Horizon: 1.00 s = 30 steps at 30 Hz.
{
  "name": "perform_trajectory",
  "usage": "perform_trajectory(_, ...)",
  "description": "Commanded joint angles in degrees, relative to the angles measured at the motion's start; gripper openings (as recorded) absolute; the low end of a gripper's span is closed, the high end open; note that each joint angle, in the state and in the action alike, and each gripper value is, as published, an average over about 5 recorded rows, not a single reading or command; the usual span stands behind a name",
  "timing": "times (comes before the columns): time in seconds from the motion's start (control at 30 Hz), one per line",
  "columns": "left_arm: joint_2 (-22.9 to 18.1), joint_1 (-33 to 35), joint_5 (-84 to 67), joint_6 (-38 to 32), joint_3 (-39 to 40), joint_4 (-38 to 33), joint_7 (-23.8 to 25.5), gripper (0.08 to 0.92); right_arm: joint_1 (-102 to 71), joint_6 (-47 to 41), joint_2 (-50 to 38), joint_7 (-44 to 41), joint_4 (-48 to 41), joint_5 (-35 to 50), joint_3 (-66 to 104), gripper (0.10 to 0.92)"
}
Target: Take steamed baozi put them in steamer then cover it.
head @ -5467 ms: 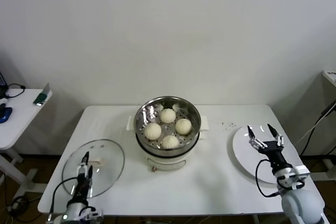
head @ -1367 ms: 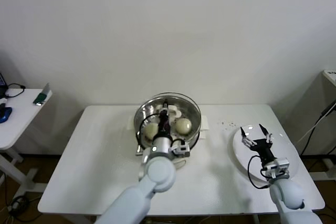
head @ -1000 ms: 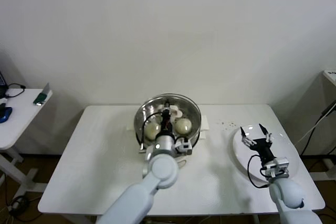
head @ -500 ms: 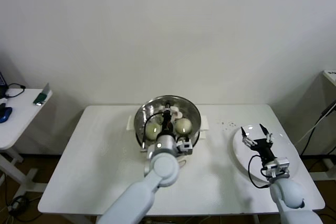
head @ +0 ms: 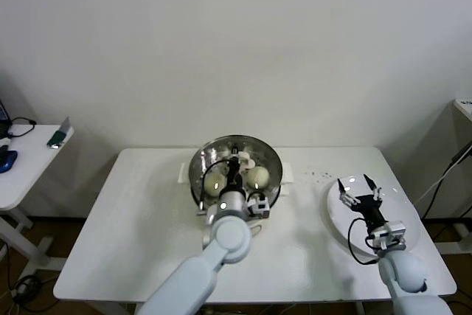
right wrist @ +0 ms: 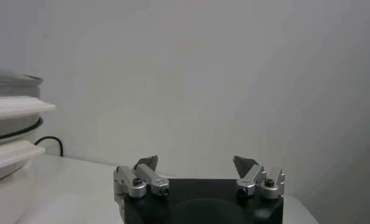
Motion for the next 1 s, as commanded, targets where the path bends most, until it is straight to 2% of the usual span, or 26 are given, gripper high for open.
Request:
perform_trajectory(0.03,0.2,0.1,-1.3,2.8,-0.1,0.0,-0.5,0.150,-0.1,-0.4,-0.1,-0.3,0.2,-0.1,0.1,0.823)
perform_trajectory(0.2,1.7,0.9,-2.8,2.8,-0.2,-2.6,-0.5,0.176,-0.4,-3.0,-0.3,-0.6,1.3,1.0,0.4,0.823)
perform_trajectory(0.73,10.6,10.8,-8.8,2.8,-2.2,-22.2,-1.3,0.649,-1.7,-8.4,-0.8,-0.7,4.5,2.5,1.5,0.823)
perform_trajectory(0.87,13.8,14.9,-13.1,2.7,-3.9,-27.2,-4.0,0.766,-1.8,-8.5,-0.6,-0.7,4.7,2.2,1.5,0.823)
perform_trajectory(1.0,16.2,19.0,-21.1,0.3,-7.6,-31.1,-10.1,0.816,-1.8,-8.2,-0.4,-0.8,4.7,1.5,1.4,0.823)
